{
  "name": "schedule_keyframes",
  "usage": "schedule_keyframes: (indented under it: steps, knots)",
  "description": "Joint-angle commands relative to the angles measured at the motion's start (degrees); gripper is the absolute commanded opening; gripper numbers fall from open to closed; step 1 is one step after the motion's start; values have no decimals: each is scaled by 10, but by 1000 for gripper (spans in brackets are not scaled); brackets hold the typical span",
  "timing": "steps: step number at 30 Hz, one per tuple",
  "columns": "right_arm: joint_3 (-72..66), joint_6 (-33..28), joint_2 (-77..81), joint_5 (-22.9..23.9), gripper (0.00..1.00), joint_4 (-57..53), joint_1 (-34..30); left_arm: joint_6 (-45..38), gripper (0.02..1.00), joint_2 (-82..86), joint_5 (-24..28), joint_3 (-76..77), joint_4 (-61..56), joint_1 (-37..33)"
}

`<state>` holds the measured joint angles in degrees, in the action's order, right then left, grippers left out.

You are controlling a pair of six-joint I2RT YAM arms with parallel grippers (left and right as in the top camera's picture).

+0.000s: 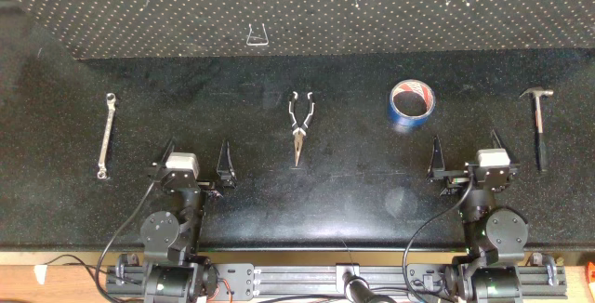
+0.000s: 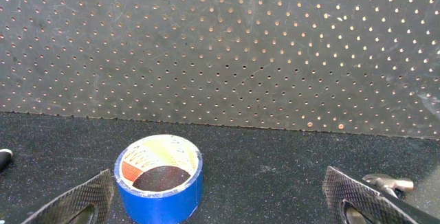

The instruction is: Place Tools Onto Pegboard

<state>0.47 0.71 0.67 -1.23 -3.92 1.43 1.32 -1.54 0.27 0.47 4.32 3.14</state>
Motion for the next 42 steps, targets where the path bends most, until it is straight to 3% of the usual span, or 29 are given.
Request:
schedule_keyframes:
  steps: [1,25,28,30,33,35,37,42]
  knots:
    - [-2,-8,-6,-8,991,-2,-1,-3,998,4,2,-2,4,-1]
    - [-2,-8,-6,-8,991,-2,-1,1,996,4,16,-2,2,-1]
    - [-2,-8,-6,-8,991,-2,-1,-41,993,-63,17,44,3,-17]
    - [-2,-8,-6,-8,991,-2,-1,-63,993,-219,17,165,26,-66]
    - [-2,-8,-6,-8,991,-2,-1,-64,993,-466,15,433,244,-215]
    - [-2,-8,-6,-8,991,-2,-1,-129,993,-607,16,576,398,-298]
    - [-2,-8,-6,-8,991,-2,-1,-239,996,-704,17,649,483,-346]
    - [-2,-8,-6,-8,991,-2,-1,-356,996,-881,28,733,528,-444]
